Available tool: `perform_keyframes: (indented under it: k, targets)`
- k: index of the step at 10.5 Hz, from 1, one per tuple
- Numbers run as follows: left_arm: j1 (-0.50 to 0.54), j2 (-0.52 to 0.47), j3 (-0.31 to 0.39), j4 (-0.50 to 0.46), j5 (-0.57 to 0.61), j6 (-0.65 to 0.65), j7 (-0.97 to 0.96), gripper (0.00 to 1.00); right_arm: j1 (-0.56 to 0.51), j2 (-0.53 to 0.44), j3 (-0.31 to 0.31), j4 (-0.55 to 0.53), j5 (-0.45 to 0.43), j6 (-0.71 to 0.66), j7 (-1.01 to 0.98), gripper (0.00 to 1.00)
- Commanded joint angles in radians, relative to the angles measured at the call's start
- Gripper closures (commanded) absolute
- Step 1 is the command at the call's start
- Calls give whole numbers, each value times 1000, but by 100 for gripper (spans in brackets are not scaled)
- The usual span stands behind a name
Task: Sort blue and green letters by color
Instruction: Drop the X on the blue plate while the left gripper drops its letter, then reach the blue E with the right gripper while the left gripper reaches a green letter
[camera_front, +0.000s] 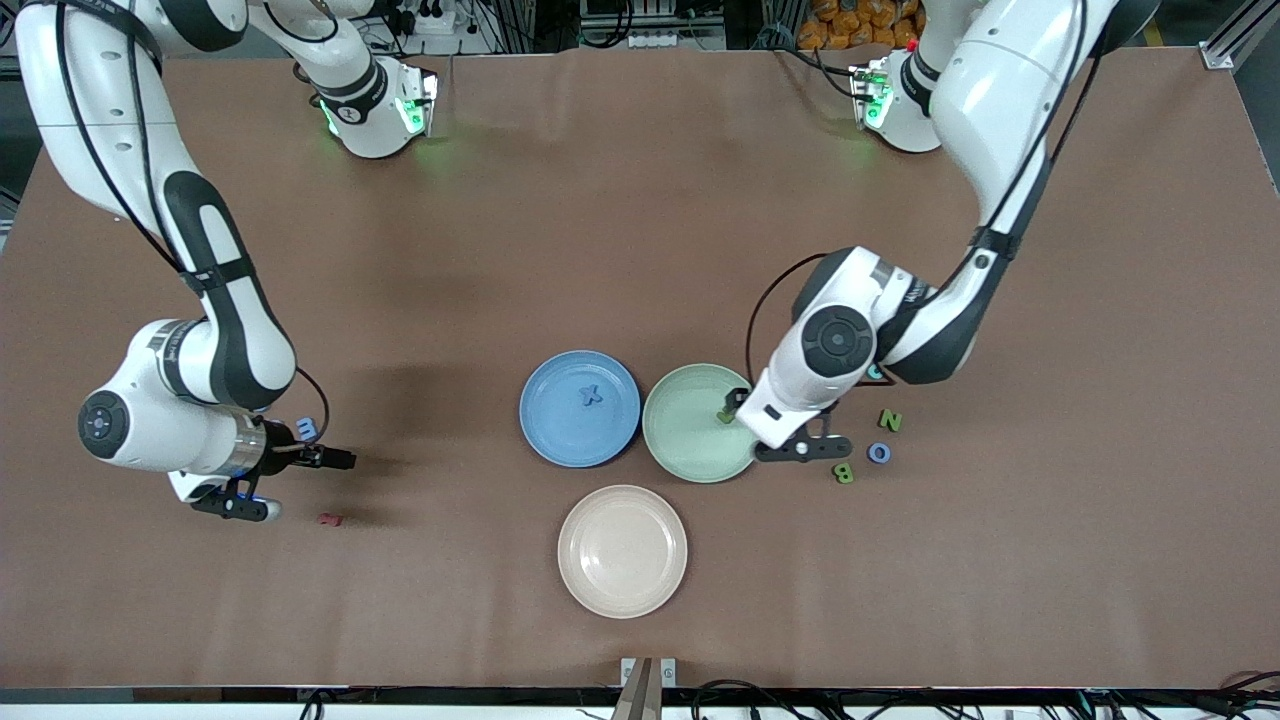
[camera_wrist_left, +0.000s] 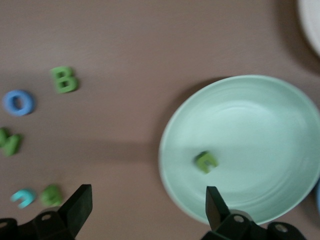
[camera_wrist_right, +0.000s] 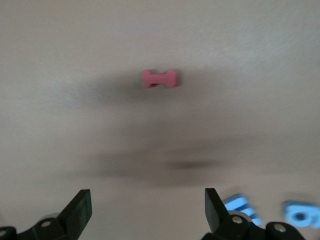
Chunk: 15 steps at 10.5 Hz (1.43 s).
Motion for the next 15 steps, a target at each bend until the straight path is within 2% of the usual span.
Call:
perform_keyframes:
  k: [1,2,3,4,7,10,12,14,15]
  targets:
    - [37,-154,-5,-186,27,-64,-22,0,-54,0,15,1,-68,-41,-253,0]
    - [60,-193,-12,-262,27,-36,-20,0,-61,0,15,-25,-109,-31,-346,0]
    - [80,-246,-14,-362,26,49,-23,0,-68,-10,15,-65,-169,-5,-401,0]
    - [88,-274,-12,-427,26,126,-23,0,-76,-33,15,-112,-191,17,-465,0]
    - [132,-244,-12,-485,26,235,-23,0,-78,-139,15,-319,-191,162,-513,0]
    - [158,-242,-11,-563,27,324,-22,3,-79,-127,15,-324,-197,209,-518,0]
    - [165,-224,-11,-576,27,381,-20,10,-84,-103,15,-327,-199,245,-518,0]
    - [172,-224,-9,-597,29,395,-11,10,-90,-87,15,-321,-199,253,-515,0]
    - [178,-219,-9,-611,29,410,-11,14,-90,-86,15,-320,-199,255,-515,0]
